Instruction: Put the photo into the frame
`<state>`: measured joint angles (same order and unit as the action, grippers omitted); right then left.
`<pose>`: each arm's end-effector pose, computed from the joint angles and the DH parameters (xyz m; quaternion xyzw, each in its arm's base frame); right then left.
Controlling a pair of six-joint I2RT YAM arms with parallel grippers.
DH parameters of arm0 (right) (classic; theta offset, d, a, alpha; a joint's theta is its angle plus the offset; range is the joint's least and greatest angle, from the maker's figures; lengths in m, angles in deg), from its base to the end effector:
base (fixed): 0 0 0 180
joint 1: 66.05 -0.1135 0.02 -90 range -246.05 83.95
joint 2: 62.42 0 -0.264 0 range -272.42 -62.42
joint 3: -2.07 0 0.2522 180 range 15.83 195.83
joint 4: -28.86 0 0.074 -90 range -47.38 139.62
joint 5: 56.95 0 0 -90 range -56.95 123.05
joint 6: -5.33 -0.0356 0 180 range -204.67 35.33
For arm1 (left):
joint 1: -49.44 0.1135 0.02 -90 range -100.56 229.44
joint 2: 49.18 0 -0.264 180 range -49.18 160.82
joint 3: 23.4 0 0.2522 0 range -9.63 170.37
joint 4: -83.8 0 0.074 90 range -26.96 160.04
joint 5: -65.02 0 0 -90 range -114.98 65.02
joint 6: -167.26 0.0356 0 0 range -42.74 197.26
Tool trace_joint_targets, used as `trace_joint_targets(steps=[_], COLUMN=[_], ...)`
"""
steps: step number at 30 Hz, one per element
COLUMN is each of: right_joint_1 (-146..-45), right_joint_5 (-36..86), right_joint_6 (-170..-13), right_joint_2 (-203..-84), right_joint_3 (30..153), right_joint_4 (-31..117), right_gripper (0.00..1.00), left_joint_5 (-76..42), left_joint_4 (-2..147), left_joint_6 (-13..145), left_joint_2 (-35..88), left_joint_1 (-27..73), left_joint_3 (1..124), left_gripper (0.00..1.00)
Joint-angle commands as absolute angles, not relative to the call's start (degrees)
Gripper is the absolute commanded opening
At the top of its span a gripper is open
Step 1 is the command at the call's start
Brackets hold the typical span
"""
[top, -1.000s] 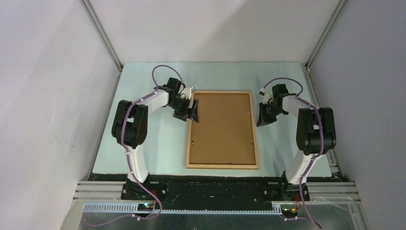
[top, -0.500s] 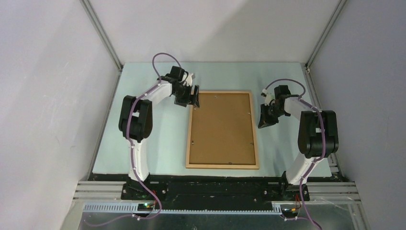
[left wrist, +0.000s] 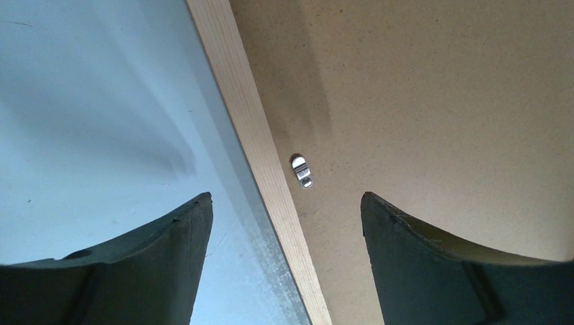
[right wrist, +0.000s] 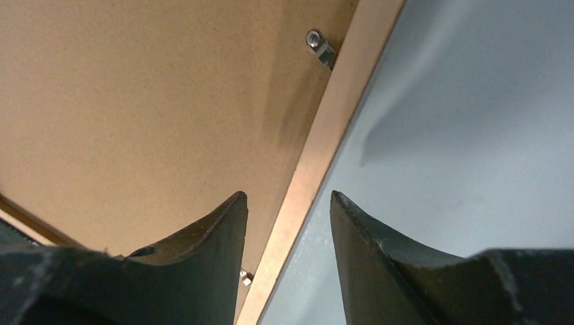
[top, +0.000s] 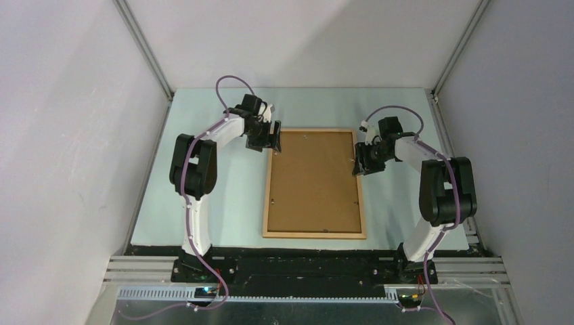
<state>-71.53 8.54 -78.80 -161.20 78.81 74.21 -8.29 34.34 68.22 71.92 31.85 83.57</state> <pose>0.3320 0.0467 0.1816 -0.1362 0.9494 0.2075 0.1923 0.4249 -0.1454 0.1812 0.1049 0.9581 -0.1896 0.1874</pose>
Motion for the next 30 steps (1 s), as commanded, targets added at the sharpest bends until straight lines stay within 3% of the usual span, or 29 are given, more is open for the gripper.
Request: trace_joint_targets(steps=[1,6,18,30], right_joint_1=[-74.0,-75.4,-72.7,-70.9], right_joint_5=[12.7,16.9,16.4,14.6], right_joint_6=[-79.5,-80.2,-80.5,-79.9], right_joint_2=[-164.3,-167.2,-166.2,-165.4], right_joint_3=[82.1,83.5,81.7,79.8], right_joint_4=[72.7,73.6,74.5,74.5], right_gripper=[0.53,0.48,0.11,0.06], left_joint_5=[-8.8,-8.5,-8.2,-11.3], left_joint_4=[34.7,34.7,35.4,35.9], left_joint_6=[67.7,67.7,67.3,66.7], left_joint_2=[70.8,70.0,69.8,73.7], left_joint_1=[31.4,31.4,31.3,29.3], left_joint_3=[85.1,84.7,83.7,86.8], left_gripper=[0.85,0.85,0.83,0.73])
